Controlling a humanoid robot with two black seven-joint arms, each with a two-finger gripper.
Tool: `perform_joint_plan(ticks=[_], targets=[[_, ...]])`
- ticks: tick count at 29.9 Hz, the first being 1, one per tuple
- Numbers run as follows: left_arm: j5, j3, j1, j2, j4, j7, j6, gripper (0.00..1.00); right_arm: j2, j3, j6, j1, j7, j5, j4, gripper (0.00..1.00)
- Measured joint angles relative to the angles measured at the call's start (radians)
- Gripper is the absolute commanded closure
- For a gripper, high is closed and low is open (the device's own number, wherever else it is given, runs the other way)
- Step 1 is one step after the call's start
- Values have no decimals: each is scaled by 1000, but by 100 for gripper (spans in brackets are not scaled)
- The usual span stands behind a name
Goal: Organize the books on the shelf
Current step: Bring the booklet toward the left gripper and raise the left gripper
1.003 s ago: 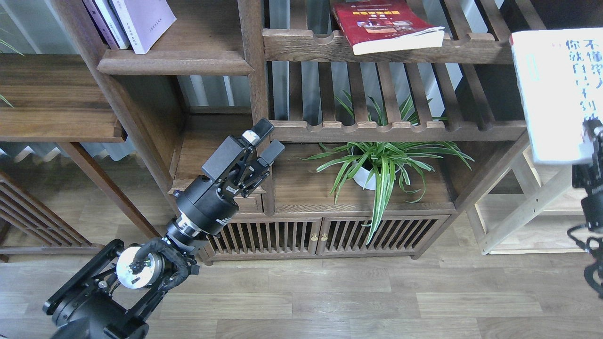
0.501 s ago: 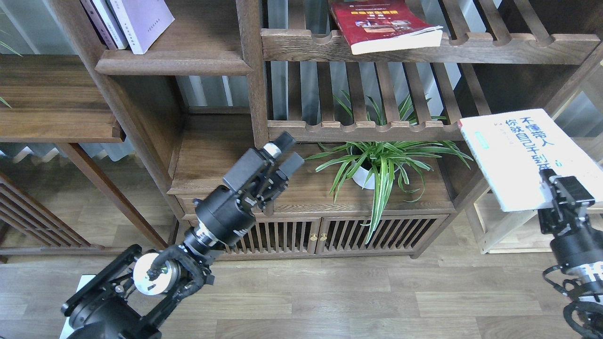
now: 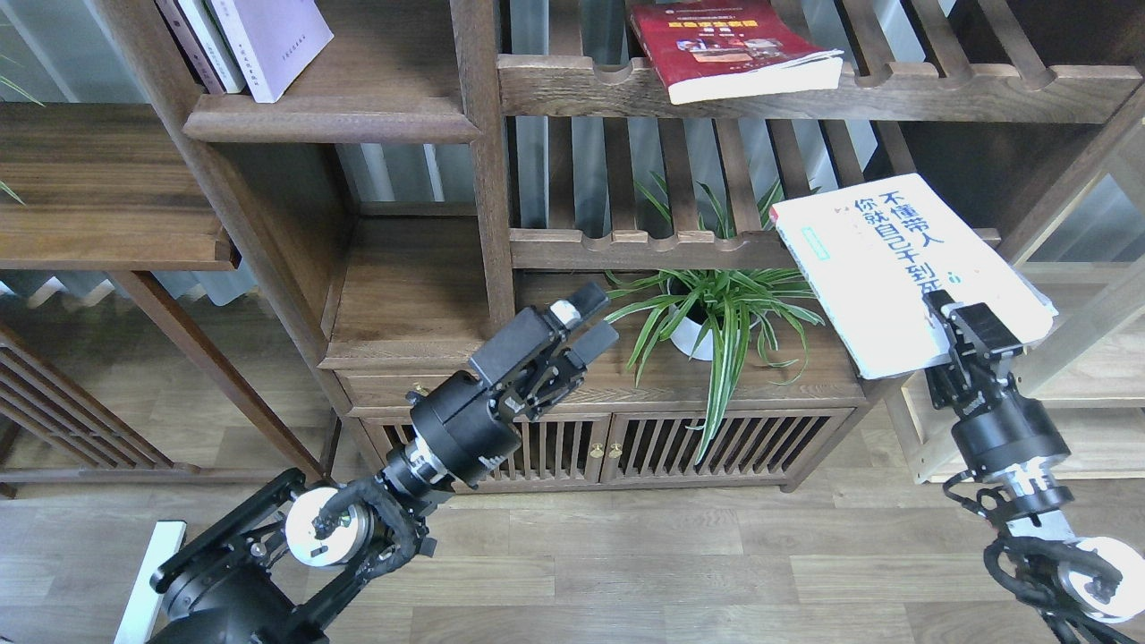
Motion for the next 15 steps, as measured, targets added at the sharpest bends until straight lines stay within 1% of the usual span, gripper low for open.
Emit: perform_joint_plan(ticks=[9,15], targets=[[-114,0,-27,0,15,3,0,2,57,-33,0,61,0,-3,0,96],[-133,-3,-30,0,26,4,0,2,89,-88,0,87,-1,-16,1,96]])
